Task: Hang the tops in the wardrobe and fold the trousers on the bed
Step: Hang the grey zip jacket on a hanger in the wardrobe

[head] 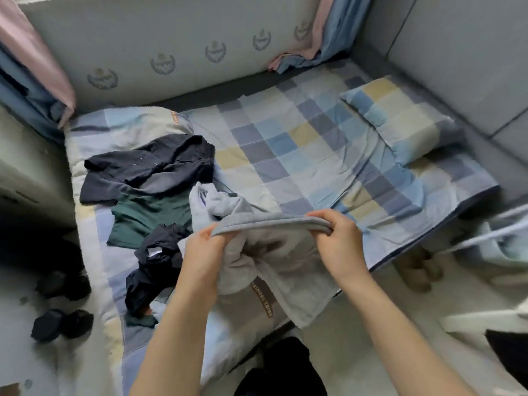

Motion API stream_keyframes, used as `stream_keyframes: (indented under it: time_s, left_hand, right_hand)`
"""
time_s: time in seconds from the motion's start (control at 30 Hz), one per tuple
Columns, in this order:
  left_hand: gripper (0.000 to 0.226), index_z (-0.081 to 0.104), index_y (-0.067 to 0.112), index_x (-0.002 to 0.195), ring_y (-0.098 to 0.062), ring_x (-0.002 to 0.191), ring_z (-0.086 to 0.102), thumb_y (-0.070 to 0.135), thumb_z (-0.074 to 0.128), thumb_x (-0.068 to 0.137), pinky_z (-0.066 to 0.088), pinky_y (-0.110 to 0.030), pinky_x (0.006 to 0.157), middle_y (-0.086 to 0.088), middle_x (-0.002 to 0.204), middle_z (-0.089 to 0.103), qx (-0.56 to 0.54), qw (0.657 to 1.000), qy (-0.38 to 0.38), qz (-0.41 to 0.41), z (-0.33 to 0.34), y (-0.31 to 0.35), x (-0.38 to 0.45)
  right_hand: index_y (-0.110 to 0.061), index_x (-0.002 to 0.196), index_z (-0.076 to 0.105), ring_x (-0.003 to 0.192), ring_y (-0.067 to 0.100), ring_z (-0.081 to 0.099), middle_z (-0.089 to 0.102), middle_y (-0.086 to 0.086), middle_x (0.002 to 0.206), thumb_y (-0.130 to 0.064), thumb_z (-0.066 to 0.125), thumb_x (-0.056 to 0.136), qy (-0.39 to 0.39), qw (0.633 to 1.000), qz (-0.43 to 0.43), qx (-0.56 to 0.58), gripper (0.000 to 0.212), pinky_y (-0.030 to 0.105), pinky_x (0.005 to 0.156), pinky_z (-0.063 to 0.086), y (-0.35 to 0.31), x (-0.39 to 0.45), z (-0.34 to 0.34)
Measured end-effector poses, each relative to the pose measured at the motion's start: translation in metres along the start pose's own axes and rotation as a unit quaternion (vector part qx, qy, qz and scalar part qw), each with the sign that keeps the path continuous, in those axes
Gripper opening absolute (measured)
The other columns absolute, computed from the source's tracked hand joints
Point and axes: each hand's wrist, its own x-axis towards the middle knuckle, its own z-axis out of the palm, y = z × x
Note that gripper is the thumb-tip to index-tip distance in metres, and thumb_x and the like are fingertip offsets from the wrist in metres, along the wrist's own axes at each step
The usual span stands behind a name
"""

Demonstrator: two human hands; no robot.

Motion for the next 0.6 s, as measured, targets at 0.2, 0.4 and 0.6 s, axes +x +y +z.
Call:
stream_keyframes:
  time_s: [0.2, 0.4, 0.6]
  left_hand:
    - [0.013, 0.065, -0.002, 0.096, -0.031, 0.083, 0.059, 0.004, 0.055, 0.093, 0.046, -0.039, 0.074, -0.020, 0.087, 0.062, -0.035, 0.996, -0.068, -0.047, 0.026, 0.036, -0.059]
    - [0.013, 0.069, 0.000, 0.089, -0.031, 0.077, 0.063, 0.002, 0.056, 0.090, 0.049, -0.041, 0.078, -0.019, 0.082, 0.064, -0.019, 0.976, -0.214, -0.033, 0.074, 0.059, -0.094]
    - [0.025, 0.070, 0.009, 0.101, -0.023, 0.082, 0.071, 0.018, 0.069, 0.077, 0.055, -0.036, 0.073, -0.011, 0.089, 0.074, 0.020, 0.946, -0.325, -0.002, 0.133, 0.055, -0.113]
  right_hand:
    - [-0.014, 0.095, 0.065, 0.081, 0.020, 0.054, 0.055, 0.001, 0.092, -0.022, 0.071, 0.084, 0.097, 0.982, 0.066, -0.146, 0.015, 0.030, 0.063, 0.038, 0.002, -0.056, -0.068]
    - [-0.006, 0.083, 0.074, 0.070, 0.018, 0.058, 0.069, 0.018, 0.078, -0.019, 0.071, 0.086, 0.063, 0.955, 0.252, 0.143, 0.014, 0.027, 0.064, 0.045, 0.003, -0.116, -0.155]
    - [-0.004, 0.086, 0.077, 0.073, 0.023, 0.072, 0.074, 0.017, 0.086, -0.024, 0.067, 0.076, 0.122, 0.851, 0.251, 0.446, 0.024, 0.030, 0.061, 0.058, -0.010, -0.173, -0.224]
